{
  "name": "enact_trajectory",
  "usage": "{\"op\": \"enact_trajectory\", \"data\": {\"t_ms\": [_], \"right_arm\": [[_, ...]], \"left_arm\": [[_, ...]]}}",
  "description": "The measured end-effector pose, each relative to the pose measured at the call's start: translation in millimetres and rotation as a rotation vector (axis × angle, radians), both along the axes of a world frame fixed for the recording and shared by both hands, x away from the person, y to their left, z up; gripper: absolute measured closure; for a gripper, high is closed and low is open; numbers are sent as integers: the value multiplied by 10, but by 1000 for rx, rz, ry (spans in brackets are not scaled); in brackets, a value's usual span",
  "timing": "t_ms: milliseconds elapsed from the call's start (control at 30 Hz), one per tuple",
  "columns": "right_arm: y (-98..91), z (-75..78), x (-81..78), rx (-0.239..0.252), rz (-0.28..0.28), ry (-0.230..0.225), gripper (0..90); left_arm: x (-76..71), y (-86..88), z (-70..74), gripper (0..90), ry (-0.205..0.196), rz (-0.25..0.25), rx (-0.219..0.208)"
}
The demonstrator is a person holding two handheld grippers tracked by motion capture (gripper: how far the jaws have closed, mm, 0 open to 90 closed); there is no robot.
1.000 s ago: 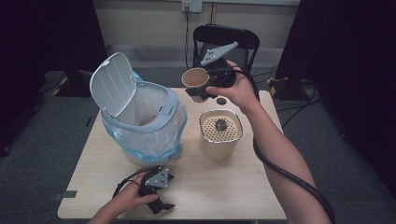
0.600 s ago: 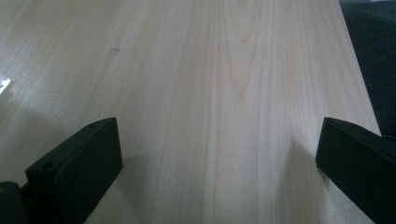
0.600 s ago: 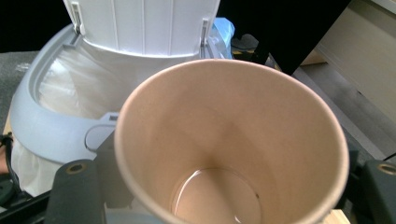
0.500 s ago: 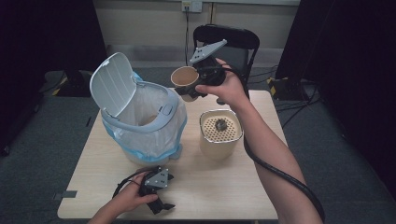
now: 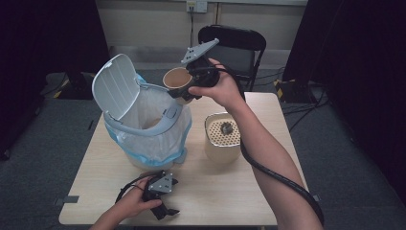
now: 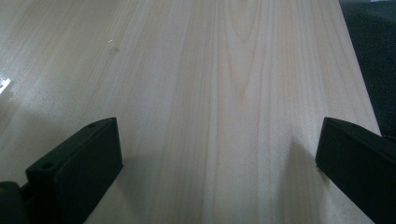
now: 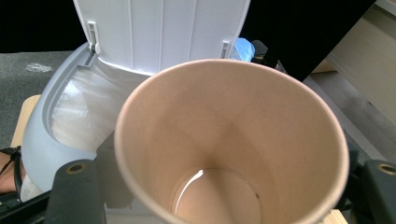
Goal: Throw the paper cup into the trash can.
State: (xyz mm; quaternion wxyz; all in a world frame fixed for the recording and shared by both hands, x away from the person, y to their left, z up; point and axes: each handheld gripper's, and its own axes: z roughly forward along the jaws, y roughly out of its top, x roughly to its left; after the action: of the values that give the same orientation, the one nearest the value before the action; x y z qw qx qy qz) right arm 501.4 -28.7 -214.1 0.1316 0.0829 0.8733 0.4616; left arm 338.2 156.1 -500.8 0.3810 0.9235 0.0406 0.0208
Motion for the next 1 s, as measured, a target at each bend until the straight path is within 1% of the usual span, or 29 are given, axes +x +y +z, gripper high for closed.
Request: {"op": "enact_trajectory", "data": {"t_ms": [67, 100, 167, 300, 667, 767, 833, 867, 967, 1000], "right_arm": [[25, 2, -2, 6, 0, 1, 258], [25, 2, -2, 6, 0, 1, 258], [64, -1, -1, 21, 4, 7, 258], [106, -8, 1, 23, 10, 7, 258], [334, -8, -10, -2, 36, 4, 258], [392, -7, -14, 7, 42, 8, 257], [428, -11, -12, 4, 49, 8, 256], [445, -14, -11, -5, 55, 4, 256], [500, -24, -7, 2, 62, 5, 255], [512, -25, -11, 6, 56, 10, 255]], "left_arm": [[-1, 0, 0, 0, 0, 1, 0], [-2, -1, -4, 0, 7, 1, -3], [-3, -2, -4, 0, 7, 1, -3], [-2, -1, -3, 0, 6, 1, -3], [-4, -1, -3, 0, 6, 2, -2], [-3, -1, -3, 0, 6, 1, -2], [-3, -2, -4, 0, 7, 2, -4], [-2, -1, -3, 0, 6, 1, -3], [-4, -2, -3, 0, 6, 3, -3], [-4, -1, -2, 0, 6, 2, -2]]}}
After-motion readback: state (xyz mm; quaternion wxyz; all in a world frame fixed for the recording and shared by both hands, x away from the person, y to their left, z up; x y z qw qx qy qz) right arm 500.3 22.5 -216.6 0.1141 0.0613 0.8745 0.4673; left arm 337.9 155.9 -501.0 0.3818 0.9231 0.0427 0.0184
